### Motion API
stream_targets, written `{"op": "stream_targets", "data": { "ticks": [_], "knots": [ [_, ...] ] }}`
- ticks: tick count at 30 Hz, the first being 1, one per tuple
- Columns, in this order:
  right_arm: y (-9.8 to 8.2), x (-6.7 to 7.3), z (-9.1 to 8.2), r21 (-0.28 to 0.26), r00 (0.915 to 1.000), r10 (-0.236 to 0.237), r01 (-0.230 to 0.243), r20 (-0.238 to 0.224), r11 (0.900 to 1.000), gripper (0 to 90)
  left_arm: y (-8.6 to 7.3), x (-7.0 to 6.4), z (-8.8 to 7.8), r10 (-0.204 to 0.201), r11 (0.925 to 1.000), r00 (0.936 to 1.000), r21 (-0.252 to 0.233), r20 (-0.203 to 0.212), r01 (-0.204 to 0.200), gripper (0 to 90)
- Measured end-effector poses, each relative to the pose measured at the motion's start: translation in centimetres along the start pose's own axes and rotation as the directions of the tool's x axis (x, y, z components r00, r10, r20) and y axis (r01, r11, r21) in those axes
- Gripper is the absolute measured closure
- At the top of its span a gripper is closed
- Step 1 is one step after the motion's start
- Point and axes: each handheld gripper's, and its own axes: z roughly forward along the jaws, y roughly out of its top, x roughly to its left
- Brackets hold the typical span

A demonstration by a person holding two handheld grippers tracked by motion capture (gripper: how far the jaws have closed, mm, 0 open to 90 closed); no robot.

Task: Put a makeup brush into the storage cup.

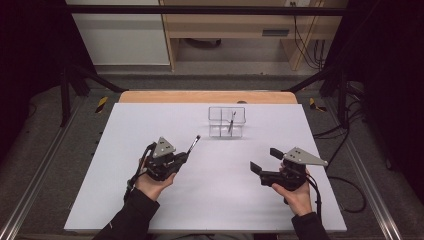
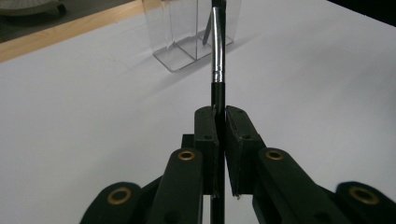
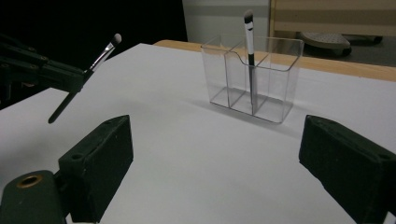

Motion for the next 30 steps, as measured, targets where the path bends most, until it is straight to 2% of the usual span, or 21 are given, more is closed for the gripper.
{"op": "stream_targets", "data": {
  "ticks": [8, 20, 30],
  "knots": [
    [1.2, 0.9, 0.8, -0.030, 0.9997, 0.017, -0.018, -0.019, 0.999, 10.8, 0.4, -0.3, -0.2, -0.010, 0.9994, 0.9999, -0.034, -0.012, 0.010, 83.9],
    [3.0, 1.2, 1.2, -0.071, 0.9982, 0.049, -0.051, -0.034, 0.996, 12.0, 1.3, -0.8, -0.2, -0.014, 0.9976, 0.9998, -0.069, -0.012, 0.014, 83.9],
    [4.7, 2.3, 2.2, -0.103, 0.9942, 0.067, -0.075, -0.084, 0.992, 12.0, 2.0, -1.4, -0.2, -0.020, 0.9951, 0.9998, -0.097, -0.007, 0.019, 83.9]
  ]
}}
